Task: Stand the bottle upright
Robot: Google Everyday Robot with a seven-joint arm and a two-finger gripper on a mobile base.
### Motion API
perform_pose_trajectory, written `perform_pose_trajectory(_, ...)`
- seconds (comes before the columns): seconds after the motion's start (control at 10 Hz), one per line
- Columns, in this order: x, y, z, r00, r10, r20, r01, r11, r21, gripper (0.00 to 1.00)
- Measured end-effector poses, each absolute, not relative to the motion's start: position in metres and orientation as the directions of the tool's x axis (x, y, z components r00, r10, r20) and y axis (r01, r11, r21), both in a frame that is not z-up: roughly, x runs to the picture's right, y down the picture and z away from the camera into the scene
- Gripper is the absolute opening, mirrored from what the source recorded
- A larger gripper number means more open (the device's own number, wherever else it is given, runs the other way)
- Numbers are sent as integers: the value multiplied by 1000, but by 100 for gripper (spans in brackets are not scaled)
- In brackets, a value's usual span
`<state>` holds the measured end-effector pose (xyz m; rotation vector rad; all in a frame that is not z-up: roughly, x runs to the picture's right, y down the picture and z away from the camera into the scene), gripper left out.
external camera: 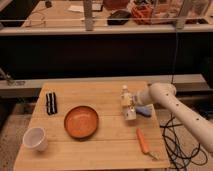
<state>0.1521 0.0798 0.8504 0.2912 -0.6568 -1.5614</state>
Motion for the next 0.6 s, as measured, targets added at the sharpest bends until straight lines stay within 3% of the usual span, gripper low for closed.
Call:
perform_pose_trajectory(0.3,156,64,816,-141,-989,36,736,-80,672,1)
perform_pose_trajectory(0.6,154,80,750,-138,-982,-133,664,-191,723,1)
